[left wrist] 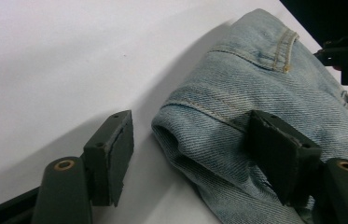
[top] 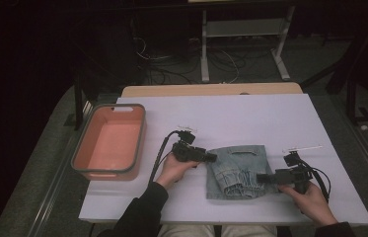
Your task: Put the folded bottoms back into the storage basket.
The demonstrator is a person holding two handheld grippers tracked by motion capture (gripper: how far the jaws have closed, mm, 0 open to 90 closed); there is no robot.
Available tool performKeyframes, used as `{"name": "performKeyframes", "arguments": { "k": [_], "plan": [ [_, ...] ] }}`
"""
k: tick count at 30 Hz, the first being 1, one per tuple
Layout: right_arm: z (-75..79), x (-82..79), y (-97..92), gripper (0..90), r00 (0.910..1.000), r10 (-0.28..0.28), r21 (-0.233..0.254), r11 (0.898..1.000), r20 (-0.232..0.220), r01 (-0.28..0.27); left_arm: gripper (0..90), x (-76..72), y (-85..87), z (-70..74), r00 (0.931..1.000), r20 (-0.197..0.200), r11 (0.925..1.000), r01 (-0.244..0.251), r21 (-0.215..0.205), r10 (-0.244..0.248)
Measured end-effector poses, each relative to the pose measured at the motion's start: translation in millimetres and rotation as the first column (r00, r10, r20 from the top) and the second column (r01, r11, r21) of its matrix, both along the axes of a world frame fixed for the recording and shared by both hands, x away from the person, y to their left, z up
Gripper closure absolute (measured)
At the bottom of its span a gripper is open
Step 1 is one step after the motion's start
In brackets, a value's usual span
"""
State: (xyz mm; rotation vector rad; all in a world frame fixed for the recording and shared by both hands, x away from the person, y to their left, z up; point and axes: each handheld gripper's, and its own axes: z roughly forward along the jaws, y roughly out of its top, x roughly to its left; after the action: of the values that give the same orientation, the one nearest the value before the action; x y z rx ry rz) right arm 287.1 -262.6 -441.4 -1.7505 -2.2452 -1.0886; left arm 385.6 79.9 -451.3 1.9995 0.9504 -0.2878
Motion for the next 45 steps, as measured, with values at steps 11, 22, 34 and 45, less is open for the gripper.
{"name": "performKeyframes", "arguments": {
  "k": [11, 22, 34, 45],
  "plan": [
    [1.9, -0.8, 1.3, 14.2, 0.9975, -0.019, 0.042, 0.999, -0.068, 0.022, 44.2, -0.6, -0.4, -3.7, 0.9994, -0.035, 0.9991, 0.002, -0.043, -0.004],
    [0.2, 5.1, 8.0, 29.6, 0.9955, 0.04, 0.117, 0.993, -0.085, -0.03, 60.1, -4.0, -3.5, -2.3, 0.9999, -0.005, 0.9997, 0.013, -0.022, -0.013],
    [-0.6, 6.5, 8.0, 56.0, 0.9932, 0.092, 0.196, 0.978, -0.072, -0.077, 73.1, -4.5, -4.3, -2.3, 1.0, 0.01, 0.9999, 0.0, -0.011, 0.0],
    [5.6, 0.0, 12.0, 61.8, 0.9954, 0.093, 0.168, 0.982, -0.024, -0.087, 78.2, -6.6, -5.4, -1.0, 0.9994, 0.029, 0.9997, -0.017, -0.019, 0.018]
  ]
}}
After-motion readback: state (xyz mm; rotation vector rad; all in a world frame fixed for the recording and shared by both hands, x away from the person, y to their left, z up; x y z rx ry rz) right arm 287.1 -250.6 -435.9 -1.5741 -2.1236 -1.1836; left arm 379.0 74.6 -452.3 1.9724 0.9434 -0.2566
